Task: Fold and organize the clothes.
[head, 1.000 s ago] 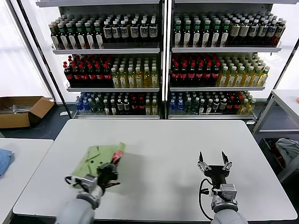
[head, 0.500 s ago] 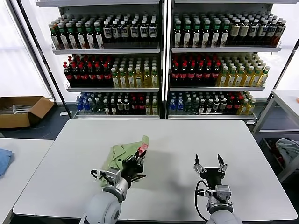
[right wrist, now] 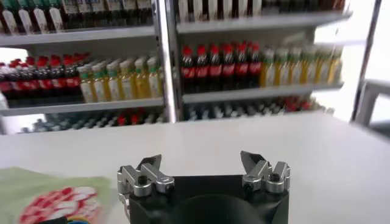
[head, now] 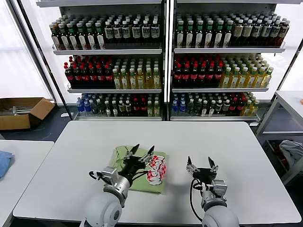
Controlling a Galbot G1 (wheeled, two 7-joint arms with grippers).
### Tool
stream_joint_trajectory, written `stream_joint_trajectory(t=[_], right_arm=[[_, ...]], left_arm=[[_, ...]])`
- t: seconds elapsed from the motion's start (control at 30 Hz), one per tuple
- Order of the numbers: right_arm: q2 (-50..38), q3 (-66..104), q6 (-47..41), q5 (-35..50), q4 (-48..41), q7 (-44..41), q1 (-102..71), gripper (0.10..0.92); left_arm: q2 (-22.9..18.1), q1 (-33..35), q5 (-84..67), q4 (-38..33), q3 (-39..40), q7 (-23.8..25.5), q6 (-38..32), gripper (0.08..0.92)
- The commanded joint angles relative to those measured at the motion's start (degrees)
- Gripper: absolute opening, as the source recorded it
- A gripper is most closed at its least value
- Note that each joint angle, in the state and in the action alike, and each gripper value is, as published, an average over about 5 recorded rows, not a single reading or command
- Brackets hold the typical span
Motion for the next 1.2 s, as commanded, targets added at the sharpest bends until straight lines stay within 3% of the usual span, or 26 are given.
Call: stream_joint_trajectory(t=[0.03,0.2,0.67,1.2], right_arm=[[0.0,-11.0,-8.6,25.9,-2.7,7.6,8.5,0.823],[1.7,-16.1,-8.7,25.5,-6.1,9.6,11.0,0.823],[4.5,-19.0,-8.7,18.7,-10.8,12.2,11.9,0.793],[0.5,-16.2,-7.5,11.2,-10.7,10.0,11.5,0.343]], left_arm=[[5.0,0.9,3.4,-1.0,-10.7,-3.1,2.4,0.719],[5.8,3.1,3.5,-2.1,-12.8,-3.7,2.5,0.814],[5.9,4.4,2.3,-1.7,-13.6,-4.1,2.6,0.823],[5.2,4.5,1.1,-1.8,-13.7,-5.0,3.0,0.823]])
